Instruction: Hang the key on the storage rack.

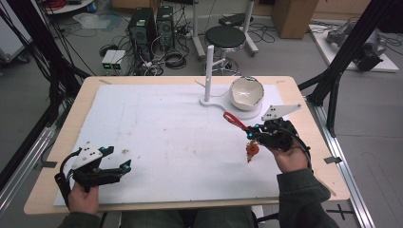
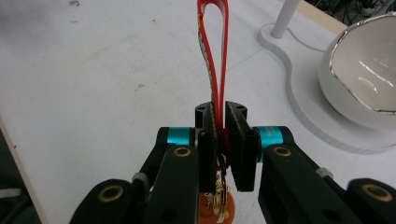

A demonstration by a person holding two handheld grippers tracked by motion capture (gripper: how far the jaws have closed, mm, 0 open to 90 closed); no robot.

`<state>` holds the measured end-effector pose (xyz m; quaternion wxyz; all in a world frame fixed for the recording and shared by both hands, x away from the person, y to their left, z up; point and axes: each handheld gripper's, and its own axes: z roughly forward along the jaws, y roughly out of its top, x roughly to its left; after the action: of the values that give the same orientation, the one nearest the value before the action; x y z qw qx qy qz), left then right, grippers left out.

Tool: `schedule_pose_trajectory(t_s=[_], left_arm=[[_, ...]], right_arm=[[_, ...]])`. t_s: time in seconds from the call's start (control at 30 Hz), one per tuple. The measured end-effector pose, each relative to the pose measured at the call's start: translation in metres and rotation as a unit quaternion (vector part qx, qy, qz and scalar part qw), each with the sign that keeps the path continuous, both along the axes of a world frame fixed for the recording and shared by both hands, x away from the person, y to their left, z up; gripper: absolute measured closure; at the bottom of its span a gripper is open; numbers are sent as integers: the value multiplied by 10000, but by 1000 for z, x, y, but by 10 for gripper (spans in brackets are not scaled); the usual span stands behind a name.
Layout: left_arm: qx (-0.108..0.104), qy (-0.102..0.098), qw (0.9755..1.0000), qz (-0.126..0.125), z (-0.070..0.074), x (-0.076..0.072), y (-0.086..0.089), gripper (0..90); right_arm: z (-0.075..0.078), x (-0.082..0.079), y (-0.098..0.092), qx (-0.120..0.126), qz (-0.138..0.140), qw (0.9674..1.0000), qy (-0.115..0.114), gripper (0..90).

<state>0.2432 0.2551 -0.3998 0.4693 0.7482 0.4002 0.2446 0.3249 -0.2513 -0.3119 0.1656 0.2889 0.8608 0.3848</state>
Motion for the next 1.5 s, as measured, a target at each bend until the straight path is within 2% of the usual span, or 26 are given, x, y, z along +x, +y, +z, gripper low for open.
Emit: schedule_pose_trajectory(t_s=[0.8,1.1,1.5], left_arm=[[-8,-26,10000,5,0,0,0,203],[2,-29,10000,5,0,0,0,203],[-9,-30,10000,-17,0,0,0,203]], right_arm=[[21,29,26,162,79,9995,-263,830],[24,39,34,190,36,9994,-272,831],[30,54,42,246,-93,9987,-430,830]])
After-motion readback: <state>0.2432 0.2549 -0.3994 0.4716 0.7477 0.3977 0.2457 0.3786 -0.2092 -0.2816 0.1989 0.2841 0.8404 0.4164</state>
